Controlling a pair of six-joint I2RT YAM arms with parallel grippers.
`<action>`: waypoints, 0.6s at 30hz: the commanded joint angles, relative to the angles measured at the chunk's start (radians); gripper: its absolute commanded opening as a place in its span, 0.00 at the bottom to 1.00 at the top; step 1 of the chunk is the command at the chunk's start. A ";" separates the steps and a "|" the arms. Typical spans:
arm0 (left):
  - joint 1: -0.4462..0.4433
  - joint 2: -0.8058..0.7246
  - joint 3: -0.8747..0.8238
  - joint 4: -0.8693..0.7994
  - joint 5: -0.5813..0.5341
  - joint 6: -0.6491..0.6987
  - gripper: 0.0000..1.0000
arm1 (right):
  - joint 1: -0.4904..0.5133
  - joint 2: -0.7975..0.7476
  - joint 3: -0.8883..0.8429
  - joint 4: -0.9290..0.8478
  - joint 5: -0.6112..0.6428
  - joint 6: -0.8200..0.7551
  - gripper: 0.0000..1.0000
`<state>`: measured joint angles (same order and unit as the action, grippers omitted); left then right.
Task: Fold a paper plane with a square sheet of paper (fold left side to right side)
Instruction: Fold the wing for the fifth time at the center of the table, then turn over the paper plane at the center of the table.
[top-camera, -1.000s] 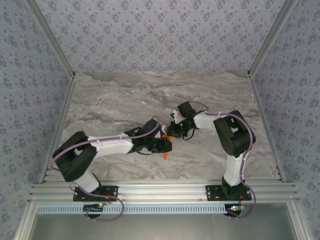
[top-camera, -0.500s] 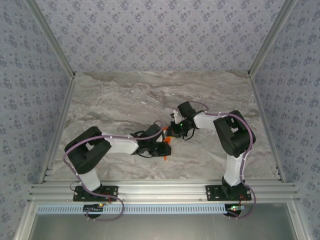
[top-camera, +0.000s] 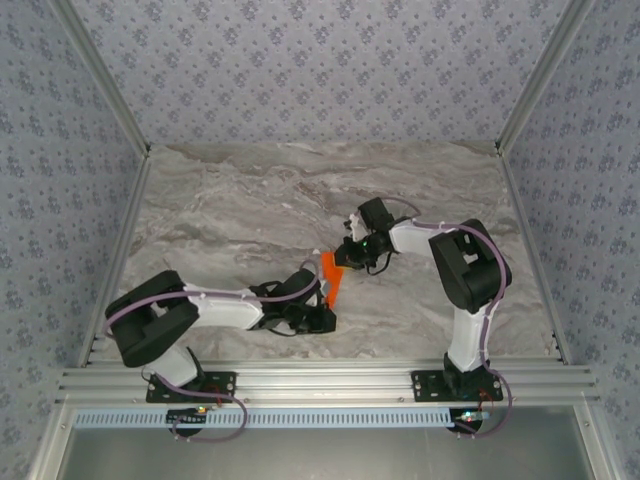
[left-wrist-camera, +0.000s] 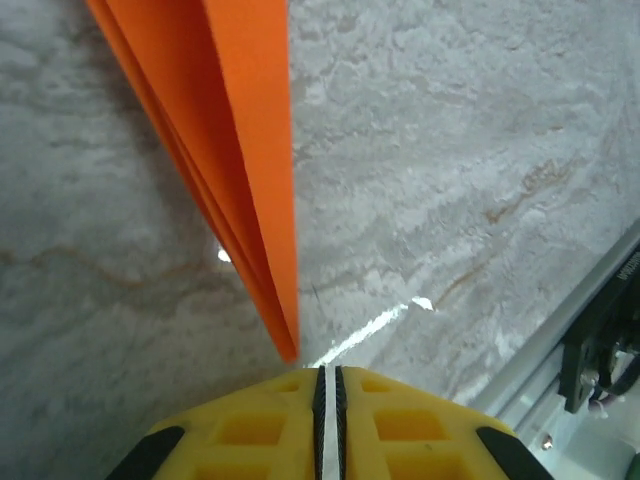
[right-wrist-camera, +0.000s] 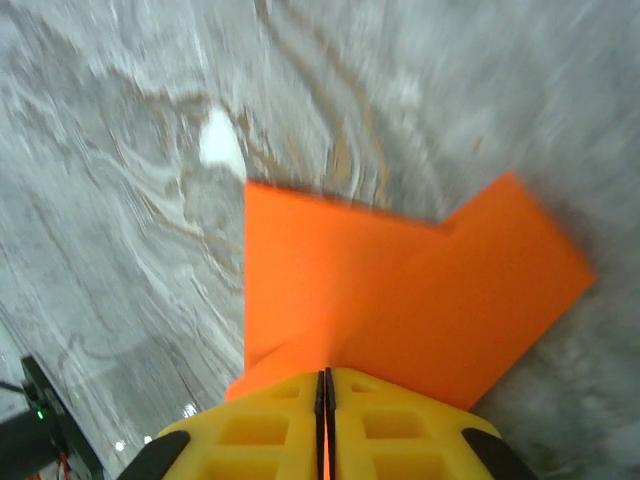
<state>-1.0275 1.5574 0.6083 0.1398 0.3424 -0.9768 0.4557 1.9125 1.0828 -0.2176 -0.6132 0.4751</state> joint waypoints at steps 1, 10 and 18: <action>0.022 -0.123 -0.001 -0.068 -0.041 0.034 0.14 | -0.030 -0.056 0.075 -0.032 0.033 -0.032 0.19; 0.156 -0.390 0.048 -0.342 -0.355 0.145 0.40 | 0.014 -0.249 0.126 -0.249 0.333 -0.096 0.50; 0.174 -0.477 0.065 -0.423 -0.617 0.127 0.51 | 0.194 -0.283 0.001 -0.265 0.545 0.058 0.63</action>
<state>-0.8585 1.0966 0.6510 -0.2276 -0.1574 -0.8532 0.6197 1.6150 1.1263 -0.4183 -0.1940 0.4534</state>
